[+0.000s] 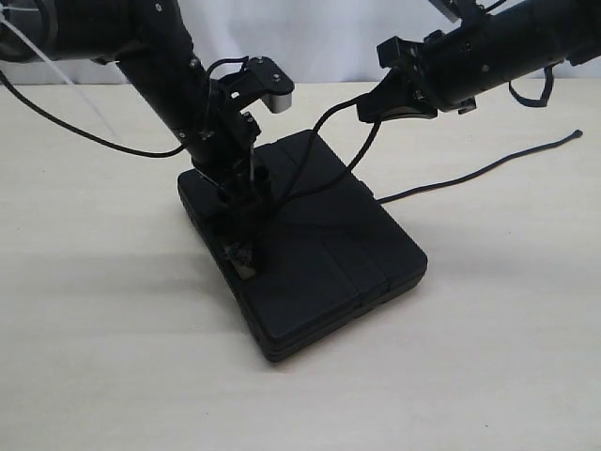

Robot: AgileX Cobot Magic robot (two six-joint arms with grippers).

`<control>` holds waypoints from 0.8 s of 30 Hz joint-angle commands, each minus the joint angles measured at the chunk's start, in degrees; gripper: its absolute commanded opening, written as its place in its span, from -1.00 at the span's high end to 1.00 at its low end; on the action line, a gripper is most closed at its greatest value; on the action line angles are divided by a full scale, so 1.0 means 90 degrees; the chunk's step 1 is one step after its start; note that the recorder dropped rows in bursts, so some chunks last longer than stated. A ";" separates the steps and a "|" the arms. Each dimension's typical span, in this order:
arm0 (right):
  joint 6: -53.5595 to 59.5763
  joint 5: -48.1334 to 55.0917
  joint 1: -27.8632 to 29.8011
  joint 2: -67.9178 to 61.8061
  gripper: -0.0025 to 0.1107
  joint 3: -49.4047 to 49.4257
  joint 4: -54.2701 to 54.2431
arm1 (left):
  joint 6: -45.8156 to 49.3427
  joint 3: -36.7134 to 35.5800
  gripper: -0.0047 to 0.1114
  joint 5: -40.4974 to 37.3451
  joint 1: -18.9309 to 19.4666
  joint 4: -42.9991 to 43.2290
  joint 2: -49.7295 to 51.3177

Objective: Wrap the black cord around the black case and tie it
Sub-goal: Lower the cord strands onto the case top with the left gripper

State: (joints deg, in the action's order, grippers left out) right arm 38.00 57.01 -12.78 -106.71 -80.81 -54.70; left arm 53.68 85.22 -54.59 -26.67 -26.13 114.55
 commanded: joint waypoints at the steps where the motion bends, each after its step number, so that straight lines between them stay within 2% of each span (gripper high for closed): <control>1: 0.0109 0.0004 -0.0002 0.0096 0.88 -0.0048 -0.0030 | 0.0628 0.0010 -0.10 0.0191 -0.0006 -0.0683 0.0168; 8: 0.0107 -0.0019 -0.0002 0.0096 0.88 -0.0048 -0.0030 | 0.0529 0.0010 -0.10 0.0922 -0.0006 -0.0844 0.0531; 10: 0.0107 -0.0019 -0.0002 0.0096 0.88 -0.0048 -0.0030 | 0.0503 0.0010 0.03 0.0983 -0.0006 -0.0844 0.0545; 11: 0.0107 -0.0019 -0.0002 0.0096 0.88 -0.0048 -0.0030 | 0.0503 0.0010 0.29 0.0952 -0.0006 -0.0855 0.0552; 12: 0.0107 -0.0019 -0.0002 0.0096 0.88 -0.0048 -0.0030 | 0.0503 0.0010 0.41 0.0927 -0.0006 -0.0884 0.0552; 13: 0.0039 -0.0019 -0.0002 0.0096 0.87 -0.0048 -0.0030 | 0.0503 0.0010 0.71 0.0895 -0.0006 -0.0912 0.0552; 14: -0.0016 -0.0019 -0.0002 0.0096 0.83 -0.0048 -0.0030 | 0.0503 0.0010 0.83 0.0881 -0.0006 -0.0912 0.0552; 15: -0.0188 -0.0019 -0.0002 0.0096 0.70 -0.0048 -0.0030 | 0.0503 0.0010 0.92 0.0870 -0.0006 -0.0912 0.0552; 18: -0.0405 -0.0019 -0.0002 0.0126 0.34 -0.0048 -0.0030 | 0.0487 0.0010 0.92 0.0805 -0.0006 -0.1040 0.0552; 19: -0.0507 -0.0032 0.0068 0.0235 0.12 -0.0048 -0.0006 | 0.0487 0.0010 0.92 0.0802 -0.0006 -0.1123 0.0552; 21: -0.0521 0.0001 0.0315 0.0549 -0.11 -0.0048 0.0011 | 0.0487 0.0010 0.92 0.0777 -0.0006 -0.1123 0.0552; 24: -0.0776 0.0084 0.0896 0.1029 -0.17 -0.0048 0.0185 | 0.0487 0.0010 0.92 0.0751 -0.0006 -0.1123 0.0552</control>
State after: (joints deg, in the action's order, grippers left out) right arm 32.93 57.17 -7.95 -100.40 -80.81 -54.57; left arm 58.41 85.22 -47.45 -26.67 -35.12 119.46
